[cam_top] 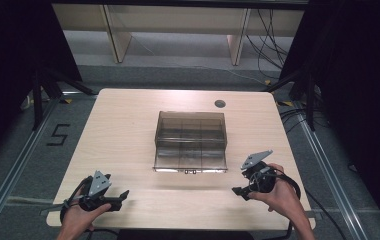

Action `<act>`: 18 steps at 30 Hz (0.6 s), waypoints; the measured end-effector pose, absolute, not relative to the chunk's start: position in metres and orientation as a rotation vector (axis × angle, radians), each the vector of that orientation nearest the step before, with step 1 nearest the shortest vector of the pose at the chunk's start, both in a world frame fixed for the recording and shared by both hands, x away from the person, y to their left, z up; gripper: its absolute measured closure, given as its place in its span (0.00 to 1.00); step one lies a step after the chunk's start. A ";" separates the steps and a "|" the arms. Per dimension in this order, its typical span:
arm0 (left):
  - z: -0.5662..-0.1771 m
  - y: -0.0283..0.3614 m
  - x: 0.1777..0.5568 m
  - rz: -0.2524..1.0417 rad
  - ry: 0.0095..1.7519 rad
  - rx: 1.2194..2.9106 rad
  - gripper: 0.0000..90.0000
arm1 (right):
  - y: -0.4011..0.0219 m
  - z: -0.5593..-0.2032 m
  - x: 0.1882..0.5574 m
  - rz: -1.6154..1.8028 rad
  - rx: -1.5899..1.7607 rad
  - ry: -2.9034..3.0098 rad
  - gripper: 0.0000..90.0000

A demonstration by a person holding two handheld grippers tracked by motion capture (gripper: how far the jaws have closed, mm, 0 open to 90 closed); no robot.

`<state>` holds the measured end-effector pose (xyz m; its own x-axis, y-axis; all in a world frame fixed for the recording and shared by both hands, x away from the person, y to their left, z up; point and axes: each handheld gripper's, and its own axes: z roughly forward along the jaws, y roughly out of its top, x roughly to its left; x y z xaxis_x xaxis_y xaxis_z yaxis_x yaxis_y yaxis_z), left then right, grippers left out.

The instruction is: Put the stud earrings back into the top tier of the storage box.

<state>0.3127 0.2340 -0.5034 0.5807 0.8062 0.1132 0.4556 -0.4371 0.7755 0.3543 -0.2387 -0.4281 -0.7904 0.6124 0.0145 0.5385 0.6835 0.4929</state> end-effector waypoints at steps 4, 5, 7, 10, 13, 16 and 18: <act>-0.504 0.232 0.312 0.605 1.011 2.059 0.17 | -0.238 -0.431 0.353 0.751 0.953 2.680 0.33; -0.504 0.233 0.312 0.606 1.010 2.067 0.17 | -0.239 -0.429 0.352 0.768 0.944 2.708 0.33; -0.503 0.234 0.312 0.620 0.997 2.088 0.17 | -0.240 -0.432 0.352 0.805 0.920 2.697 0.32; -0.501 0.236 0.312 0.620 0.973 2.131 0.17 | -0.240 -0.433 0.349 0.811 0.961 2.661 0.30; -0.503 0.233 0.312 0.627 1.003 2.075 0.17 | -0.241 -0.437 0.348 0.811 0.944 2.656 0.30; -0.503 0.234 0.312 0.629 1.001 2.073 0.17 | -0.244 -0.440 0.347 0.810 0.952 2.650 0.30; -0.503 0.234 0.312 0.628 1.000 2.080 0.17 | -0.247 -0.441 0.345 0.835 0.933 2.669 0.29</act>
